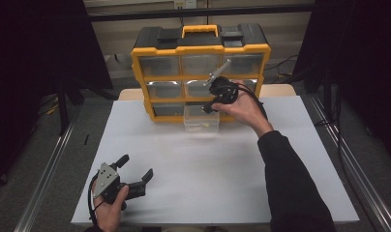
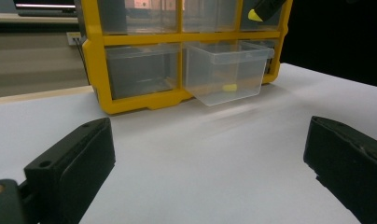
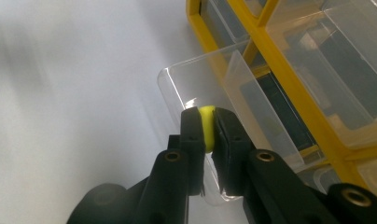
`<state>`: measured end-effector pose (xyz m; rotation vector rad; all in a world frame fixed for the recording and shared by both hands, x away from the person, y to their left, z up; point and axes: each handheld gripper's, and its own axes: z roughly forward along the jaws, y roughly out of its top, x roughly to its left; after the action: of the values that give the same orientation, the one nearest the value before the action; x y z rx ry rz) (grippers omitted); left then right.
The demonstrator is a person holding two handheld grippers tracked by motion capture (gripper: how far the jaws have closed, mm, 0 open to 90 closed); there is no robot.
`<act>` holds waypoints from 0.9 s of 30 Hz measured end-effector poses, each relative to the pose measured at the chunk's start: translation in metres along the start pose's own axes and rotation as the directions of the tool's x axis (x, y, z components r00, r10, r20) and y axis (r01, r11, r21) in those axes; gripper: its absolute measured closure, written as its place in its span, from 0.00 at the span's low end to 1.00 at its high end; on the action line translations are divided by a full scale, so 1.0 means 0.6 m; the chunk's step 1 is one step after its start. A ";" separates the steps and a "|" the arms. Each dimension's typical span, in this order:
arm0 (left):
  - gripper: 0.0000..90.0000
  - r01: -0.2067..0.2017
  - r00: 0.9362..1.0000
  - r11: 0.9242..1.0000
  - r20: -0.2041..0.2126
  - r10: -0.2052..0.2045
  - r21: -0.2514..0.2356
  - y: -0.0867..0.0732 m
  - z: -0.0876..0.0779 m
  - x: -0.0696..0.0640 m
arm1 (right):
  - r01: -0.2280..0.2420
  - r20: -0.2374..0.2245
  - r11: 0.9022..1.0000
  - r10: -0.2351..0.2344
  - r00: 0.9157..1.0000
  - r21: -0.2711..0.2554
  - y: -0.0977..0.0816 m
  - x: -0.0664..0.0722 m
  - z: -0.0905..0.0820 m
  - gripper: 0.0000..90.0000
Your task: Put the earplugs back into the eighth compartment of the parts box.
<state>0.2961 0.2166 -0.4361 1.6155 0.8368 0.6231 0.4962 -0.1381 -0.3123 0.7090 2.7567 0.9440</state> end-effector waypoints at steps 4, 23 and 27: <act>0.02 0.006 1.000 1.000 -0.002 -0.006 -0.003 0.000 0.001 0.000 | -0.016 0.002 1.000 0.016 1.000 0.016 -0.001 -0.010 0.006 0.92; 0.02 0.008 1.000 1.000 0.000 -0.008 -0.002 0.000 0.000 -0.001 | -0.046 -0.002 0.996 0.046 0.999 0.070 -0.008 -0.036 0.035 0.92; 0.02 0.010 1.000 1.000 0.000 -0.010 -0.003 0.000 0.000 0.000 | -0.039 -0.009 0.996 0.040 0.999 0.079 -0.008 -0.037 0.049 0.92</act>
<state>0.2963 0.2164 -0.4363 1.6076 0.8430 0.6174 0.5221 -0.1361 -0.3390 0.7760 2.8126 0.8536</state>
